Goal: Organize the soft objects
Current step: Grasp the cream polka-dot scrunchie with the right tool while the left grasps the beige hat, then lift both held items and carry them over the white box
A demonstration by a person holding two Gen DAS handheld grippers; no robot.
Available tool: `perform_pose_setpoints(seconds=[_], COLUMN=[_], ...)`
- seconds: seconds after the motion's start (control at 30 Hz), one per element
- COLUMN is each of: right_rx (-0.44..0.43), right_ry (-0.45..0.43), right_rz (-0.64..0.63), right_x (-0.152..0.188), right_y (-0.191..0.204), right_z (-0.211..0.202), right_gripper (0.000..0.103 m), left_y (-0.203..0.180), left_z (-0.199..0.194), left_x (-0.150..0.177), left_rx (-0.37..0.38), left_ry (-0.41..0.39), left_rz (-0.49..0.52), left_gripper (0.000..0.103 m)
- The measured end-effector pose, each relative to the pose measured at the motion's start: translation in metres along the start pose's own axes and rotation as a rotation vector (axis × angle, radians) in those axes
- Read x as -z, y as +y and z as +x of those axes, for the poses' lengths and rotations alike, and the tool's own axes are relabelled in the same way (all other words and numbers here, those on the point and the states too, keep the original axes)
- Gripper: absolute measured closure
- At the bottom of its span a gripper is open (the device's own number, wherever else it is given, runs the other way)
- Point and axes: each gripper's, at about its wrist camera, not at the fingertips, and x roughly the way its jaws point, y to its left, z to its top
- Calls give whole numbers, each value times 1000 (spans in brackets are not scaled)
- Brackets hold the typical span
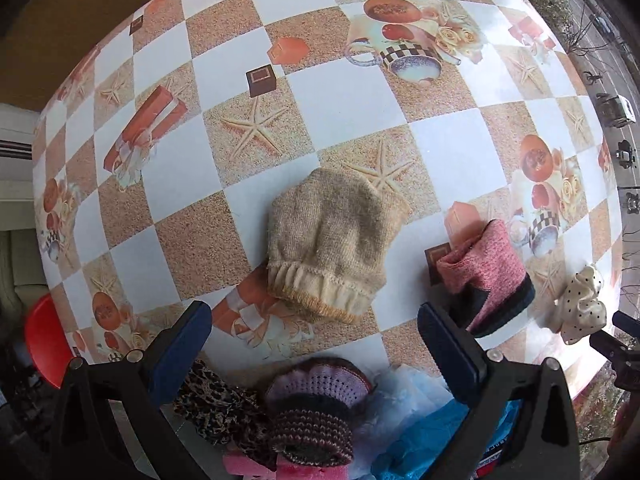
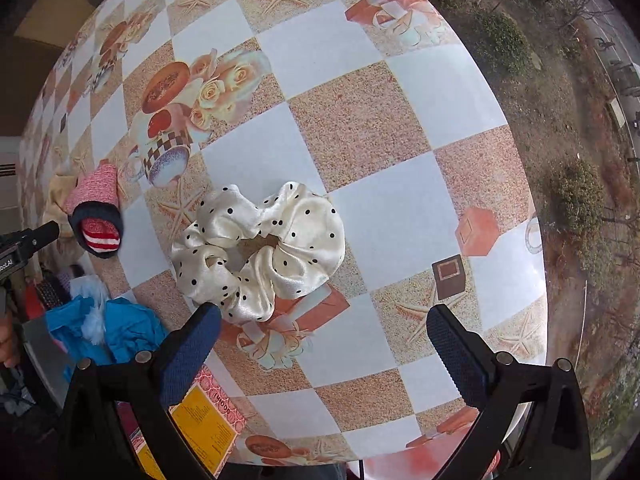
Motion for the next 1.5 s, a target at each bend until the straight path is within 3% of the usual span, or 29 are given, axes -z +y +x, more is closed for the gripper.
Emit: perform_pose_setpoints(seconds=[0.2, 0.23, 0.43, 0.53, 0.67, 0.73, 0.8, 0.83, 0.87, 0.9, 0.93, 1.0, 1.07, 1.23, 1.5], right_rx=[31, 51, 114, 148, 151, 149, 140, 127, 116, 102, 99, 87, 47, -37, -133], right_ry=[-38, -47, -41, -45, -48, -28, 7, 17, 14, 4, -6, -30, -37, -118, -207], right_rz=[-73, -88, -186, -217, -225, -224, -233, -234, -225, -217, -215, -222, -212, -174, -157], right_x=[-21, -35, -53, -55, -46, -42, -45, -47, -46, -48, -47, -39, -27, -14, 4], right_y=[24, 46, 84, 97, 96, 95, 94, 93, 92, 91, 92, 92, 88, 79, 58], right_z=[-4, -1, 20, 30, 33, 34, 38, 38, 36, 32, 29, 18, 14, -24, -75], right_gripper=[0, 0, 0, 0, 0, 0, 0, 0, 2, 13, 19, 54, 73, 73, 73], left_y=[-1, 0, 10, 7, -2, -6, -17, -19, -20, -20, -20, -25, -29, -35, -42], left_z=[17, 22, 48, 51, 48, 44, 38, 37, 34, 32, 23, 10, -4, -61, -120], left_x=[-12, -13, -22, -30, -36, -38, -39, -40, -40, -40, -27, -25, -21, -2, 68], left_rx=[-9, -12, -7, -9, -76, -85, -73, -73, -83, -83, -73, -39, -28, -15, 39], left_ry=[22, 29, 76, 56, 22, 12, -4, -7, -10, -18, -36, -60, -93, -192, -286], left_rz=[-29, -34, -88, -88, -57, -49, -40, -32, -20, -14, -13, -15, -5, 18, -18], left_gripper=[0, 0, 3, 3, 4, 9, 28, 46, 59, 65, 68, 78, 79, 80, 80])
